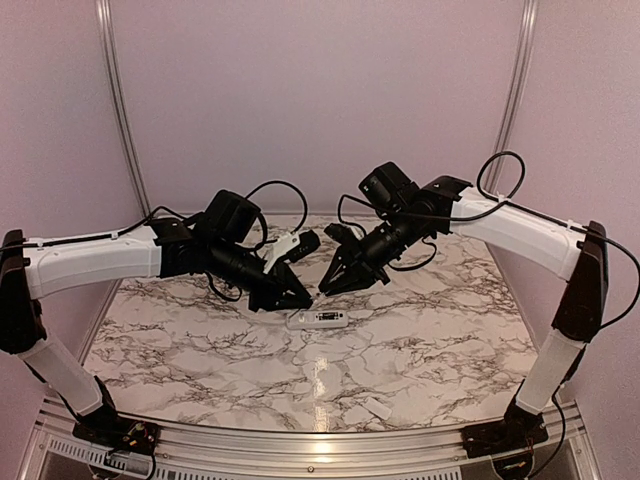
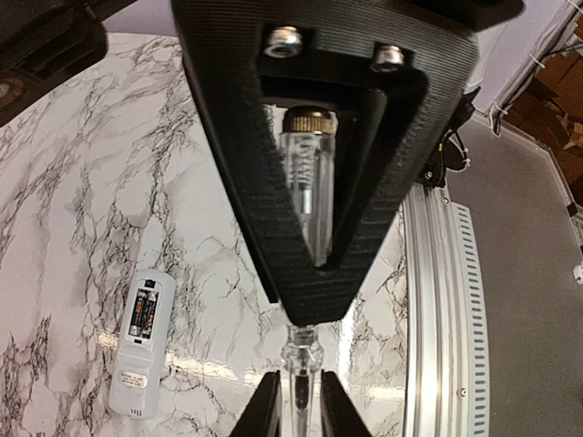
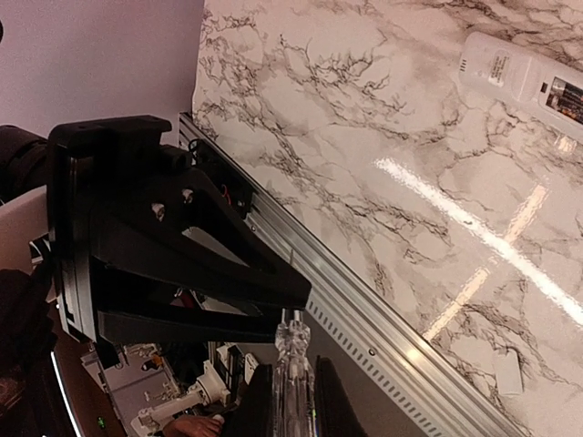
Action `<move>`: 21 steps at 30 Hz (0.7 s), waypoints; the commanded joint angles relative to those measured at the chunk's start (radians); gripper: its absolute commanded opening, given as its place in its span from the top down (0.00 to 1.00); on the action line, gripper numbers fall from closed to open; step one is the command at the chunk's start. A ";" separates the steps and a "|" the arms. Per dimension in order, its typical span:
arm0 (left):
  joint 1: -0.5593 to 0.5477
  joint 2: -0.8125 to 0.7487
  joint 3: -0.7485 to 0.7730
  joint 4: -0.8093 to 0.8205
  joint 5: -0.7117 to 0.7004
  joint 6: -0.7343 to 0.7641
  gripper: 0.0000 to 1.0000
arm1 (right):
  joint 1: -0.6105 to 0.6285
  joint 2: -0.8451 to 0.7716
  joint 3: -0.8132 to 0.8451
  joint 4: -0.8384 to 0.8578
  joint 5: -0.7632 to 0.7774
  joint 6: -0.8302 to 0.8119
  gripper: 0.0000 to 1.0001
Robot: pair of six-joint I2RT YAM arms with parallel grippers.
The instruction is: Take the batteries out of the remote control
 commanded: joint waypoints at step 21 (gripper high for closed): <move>0.003 -0.309 -0.296 0.286 -0.427 -0.317 0.01 | 0.004 -0.073 -0.015 0.003 0.311 0.029 1.00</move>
